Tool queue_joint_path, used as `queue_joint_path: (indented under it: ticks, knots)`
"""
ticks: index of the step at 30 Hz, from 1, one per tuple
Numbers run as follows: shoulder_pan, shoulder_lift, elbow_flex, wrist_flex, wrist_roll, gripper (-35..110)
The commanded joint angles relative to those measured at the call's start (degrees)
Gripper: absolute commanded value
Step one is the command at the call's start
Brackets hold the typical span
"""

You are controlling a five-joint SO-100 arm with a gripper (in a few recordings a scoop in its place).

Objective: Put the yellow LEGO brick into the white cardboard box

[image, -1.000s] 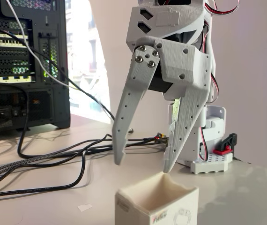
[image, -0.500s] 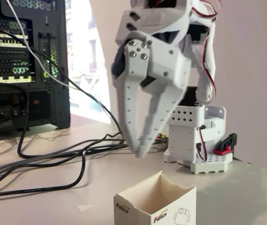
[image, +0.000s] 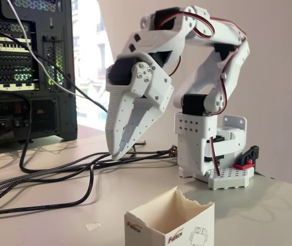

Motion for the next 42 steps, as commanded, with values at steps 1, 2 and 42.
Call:
queue_joint_path:
  ticks: [1,2,42]
  knots:
    - [1.0,13.9,5.2,0.0,-3.0,-9]
    - [1.1,15.6,6.3,0.1,-2.9,-9]
    - [0.8,33.6,19.8,0.6,-1.1,-9]
